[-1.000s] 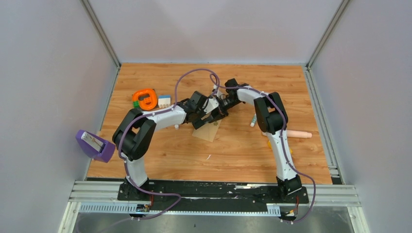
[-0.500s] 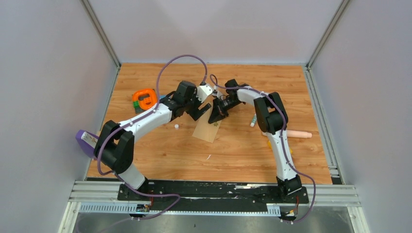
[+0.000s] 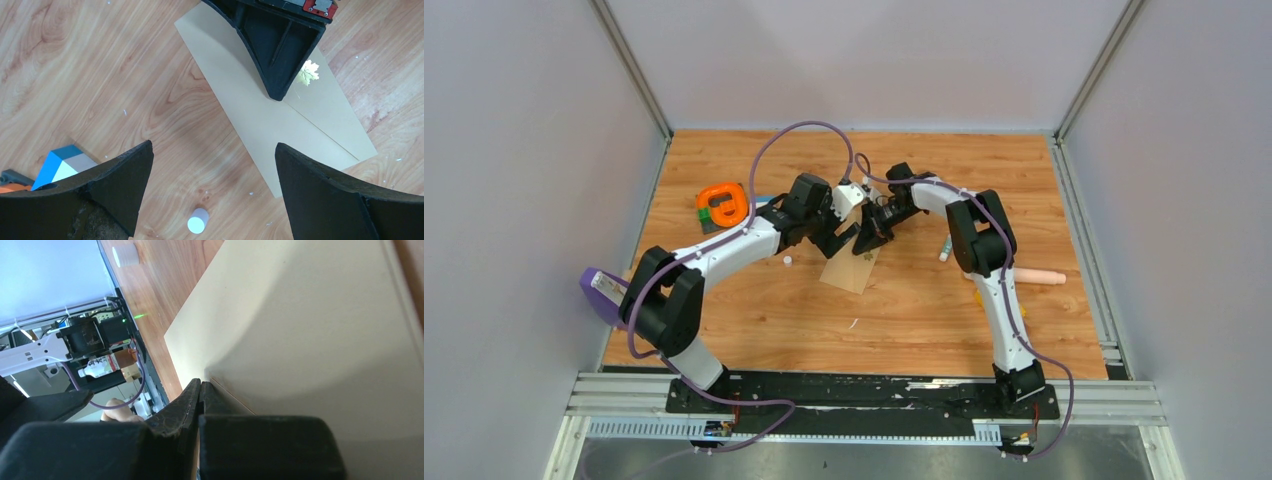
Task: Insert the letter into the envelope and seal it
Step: Seal the envelope flap on the envelope.
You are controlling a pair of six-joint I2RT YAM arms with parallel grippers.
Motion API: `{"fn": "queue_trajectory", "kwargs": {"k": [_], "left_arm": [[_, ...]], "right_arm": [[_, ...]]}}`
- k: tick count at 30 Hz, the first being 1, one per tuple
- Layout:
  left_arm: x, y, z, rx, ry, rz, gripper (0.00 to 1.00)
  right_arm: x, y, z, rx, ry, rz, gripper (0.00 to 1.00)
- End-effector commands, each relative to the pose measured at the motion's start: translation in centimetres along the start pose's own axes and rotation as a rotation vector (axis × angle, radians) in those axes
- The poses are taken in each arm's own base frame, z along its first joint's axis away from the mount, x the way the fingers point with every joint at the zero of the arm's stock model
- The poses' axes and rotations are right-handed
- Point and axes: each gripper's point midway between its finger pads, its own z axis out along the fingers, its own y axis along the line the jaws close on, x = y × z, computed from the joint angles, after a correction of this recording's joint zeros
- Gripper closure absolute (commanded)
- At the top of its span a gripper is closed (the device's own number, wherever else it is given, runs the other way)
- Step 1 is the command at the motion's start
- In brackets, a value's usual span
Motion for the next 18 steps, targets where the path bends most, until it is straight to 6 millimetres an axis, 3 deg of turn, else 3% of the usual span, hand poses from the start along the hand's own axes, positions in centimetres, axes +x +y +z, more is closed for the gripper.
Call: {"fn": "queue_trajectory", "kwargs": {"k": [1, 6, 18], "left_arm": [[-0.6, -0.2, -0.1, 0.01, -0.031, -0.012, 0.0], [-0.7, -0.3, 0.1, 0.013, -0.032, -0.011, 0.0], [-0.5, -0.3, 0.2, 0.012, -0.028, -0.011, 0.0]], "right_arm": [[0.1, -1.4, 0.8, 0.016, 0.017, -0.063, 1.0], [-1.5, 2.8, -1.1, -0.066, -0.023, -0.142, 1.0], [-1.8, 5.5, -3.5, -0.132, -0.051, -0.176, 1.0]]}}
